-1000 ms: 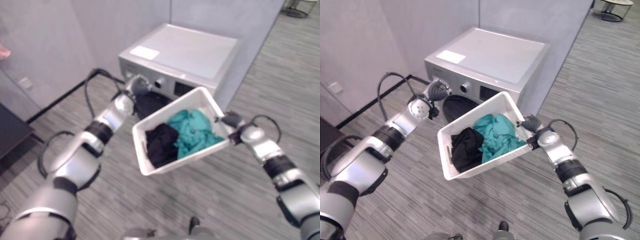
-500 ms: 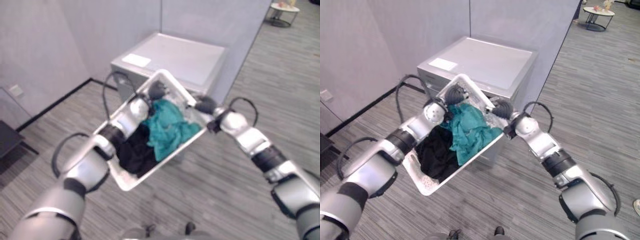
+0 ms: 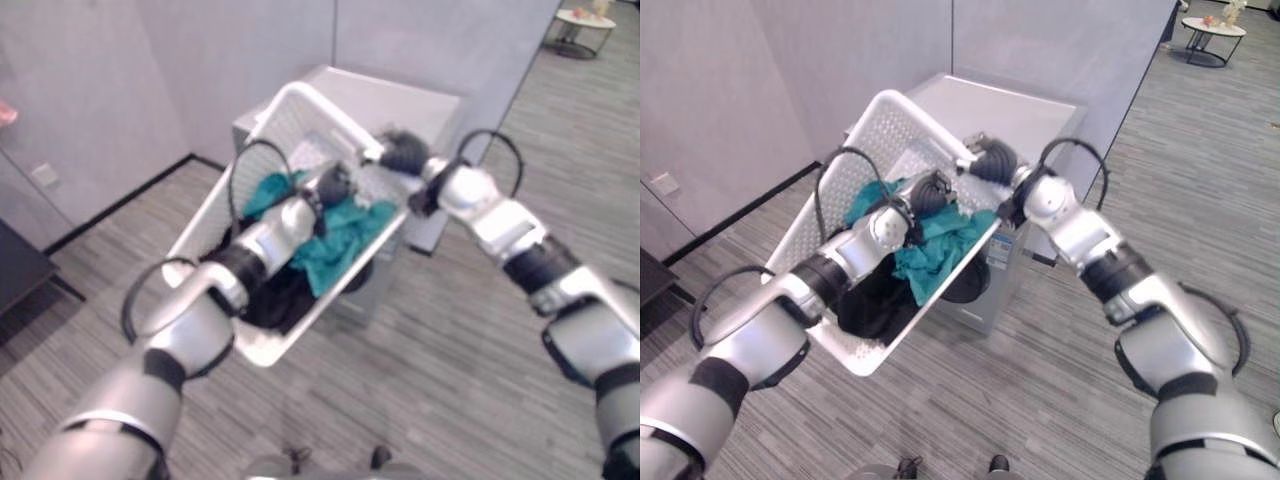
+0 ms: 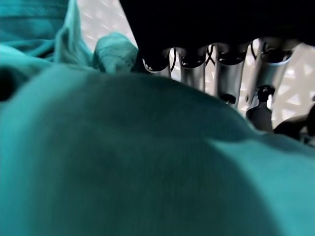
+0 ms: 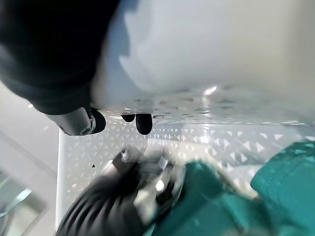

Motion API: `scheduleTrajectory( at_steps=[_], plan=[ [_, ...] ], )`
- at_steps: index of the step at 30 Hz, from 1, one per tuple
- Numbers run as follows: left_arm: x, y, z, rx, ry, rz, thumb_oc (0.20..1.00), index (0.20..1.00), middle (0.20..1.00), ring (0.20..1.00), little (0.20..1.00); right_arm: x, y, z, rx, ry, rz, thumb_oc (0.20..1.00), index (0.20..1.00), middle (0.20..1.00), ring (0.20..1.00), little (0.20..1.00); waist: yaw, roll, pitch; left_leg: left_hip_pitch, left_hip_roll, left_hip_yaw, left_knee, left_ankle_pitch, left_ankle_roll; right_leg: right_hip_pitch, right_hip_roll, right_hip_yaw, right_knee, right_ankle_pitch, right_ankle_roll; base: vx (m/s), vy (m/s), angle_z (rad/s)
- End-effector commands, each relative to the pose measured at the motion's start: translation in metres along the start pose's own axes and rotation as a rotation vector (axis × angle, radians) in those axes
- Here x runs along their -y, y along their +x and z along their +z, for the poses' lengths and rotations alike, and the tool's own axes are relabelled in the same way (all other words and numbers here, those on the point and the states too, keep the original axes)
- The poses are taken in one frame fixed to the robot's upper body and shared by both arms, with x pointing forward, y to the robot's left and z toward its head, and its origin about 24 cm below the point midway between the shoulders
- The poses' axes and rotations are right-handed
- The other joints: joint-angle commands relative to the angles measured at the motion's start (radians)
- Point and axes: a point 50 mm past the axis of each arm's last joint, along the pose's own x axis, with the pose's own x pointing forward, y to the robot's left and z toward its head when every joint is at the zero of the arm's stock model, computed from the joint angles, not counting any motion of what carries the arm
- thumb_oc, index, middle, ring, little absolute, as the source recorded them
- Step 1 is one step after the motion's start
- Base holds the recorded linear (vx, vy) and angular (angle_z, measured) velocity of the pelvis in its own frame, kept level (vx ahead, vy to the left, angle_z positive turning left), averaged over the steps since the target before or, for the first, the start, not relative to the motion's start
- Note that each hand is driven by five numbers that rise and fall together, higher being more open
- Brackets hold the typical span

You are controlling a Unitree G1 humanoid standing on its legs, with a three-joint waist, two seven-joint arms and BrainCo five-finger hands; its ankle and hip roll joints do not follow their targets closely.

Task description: Grab the laundry basket,head to the washer,open it,put in the laundry and shut it.

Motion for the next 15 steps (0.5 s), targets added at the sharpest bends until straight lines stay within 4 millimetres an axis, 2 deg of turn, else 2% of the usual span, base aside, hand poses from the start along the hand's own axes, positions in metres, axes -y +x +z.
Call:
scheduleTrajectory(
  at_steps=[1, 2, 3, 8, 9, 10, 15],
  plan=[
    [-0.02, 0.013, 0.02, 0.027, 0.064, 0.058, 0.2, 0.2, 0.2, 0.2, 0.2, 0.082, 0.001, 0.065, 0.197, 0.113, -0.327, 0.2, 0.2, 0.2, 0.2, 0.2, 0.021, 0.001, -0.146, -0.061, 0.051, -0.02, -0.006, 0.029, -0.032, 0.011, -0.048, -0.024, 0.179, -0.138, 0.099, 0.01, -0.015, 0.05],
    [-0.02, 0.013, 0.02, 0.027, 0.064, 0.058, 0.2, 0.2, 0.2, 0.2, 0.2, 0.083, 0.001, 0.065, 0.197, 0.113, -0.327, 0.2, 0.2, 0.2, 0.2, 0.2, 0.021, 0.001, -0.146, -0.06, 0.051, -0.02, -0.006, 0.029, -0.032, 0.011, -0.048, -0.024, 0.179, -0.138, 0.099, 0.01, -0.019, 0.03],
    [-0.031, 0.015, 0.022, 0.021, 0.07, 0.089, 0.2, 0.2, 0.2, 0.2, 0.2, 0.098, 0.0, 0.063, 0.149, 0.113, -0.371, 0.2, 0.2, 0.2, 0.2, 0.2, 0.012, 0.002, -0.15, -0.059, 0.051, -0.017, -0.01, 0.031, -0.036, 0.011, -0.046, -0.024, 0.175, -0.137, 0.1, 0.04, -0.022, 0.01],
    [-0.067, 0.018, 0.033, 0.033, 0.111, 0.181, 0.2, 0.2, 0.2, 0.2, 0.2, 0.118, -0.003, 0.058, 0.074, 0.102, -0.414, 0.2, 0.2, 0.2, 0.2, 0.2, -0.016, 0.014, -0.15, -0.049, 0.05, -0.006, -0.018, 0.026, -0.042, 0.016, -0.044, -0.015, 0.17, -0.137, 0.105, 0.03, -0.012, -0.01],
    [-0.091, 0.019, 0.045, 0.057, 0.15, 0.246, 0.2, 0.2, 0.2, 0.2, 0.2, 0.125, -0.005, 0.058, 0.055, 0.097, -0.437, 0.2, 0.2, 0.2, 0.2, 0.2, -0.035, 0.025, -0.156, -0.042, 0.049, 0.009, -0.028, 0.028, -0.044, 0.013, -0.046, -0.009, 0.164, -0.133, 0.108, 0.04, -0.011, -0.05],
    [-0.091, 0.019, 0.045, 0.057, 0.15, 0.247, 0.2, 0.2, 0.2, 0.2, 0.2, 0.125, -0.005, 0.059, 0.057, 0.096, -0.437, 0.2, 0.2, 0.2, 0.2, 0.2, -0.035, 0.025, -0.154, -0.041, 0.049, 0.01, -0.029, 0.029, -0.044, 0.013, -0.046, -0.008, 0.163, -0.132, 0.108, 0.05, -0.005, -0.08],
    [-0.128, 0.016, 0.066, 0.103, 0.203, 0.35, 0.2, 0.2, 0.2, 0.2, 0.2, 0.132, -0.006, 0.062, 0.054, 0.088, -0.459, 0.2, 0.2, 0.2, 0.2, 0.2, -0.068, 0.058, -0.163, -0.03, 0.043, 0.043, -0.057, 0.037, -0.047, 0.002, -0.053, 0.011, 0.139, -0.115, 0.118, 0.03, 0.021, -0.17]
  ],
)
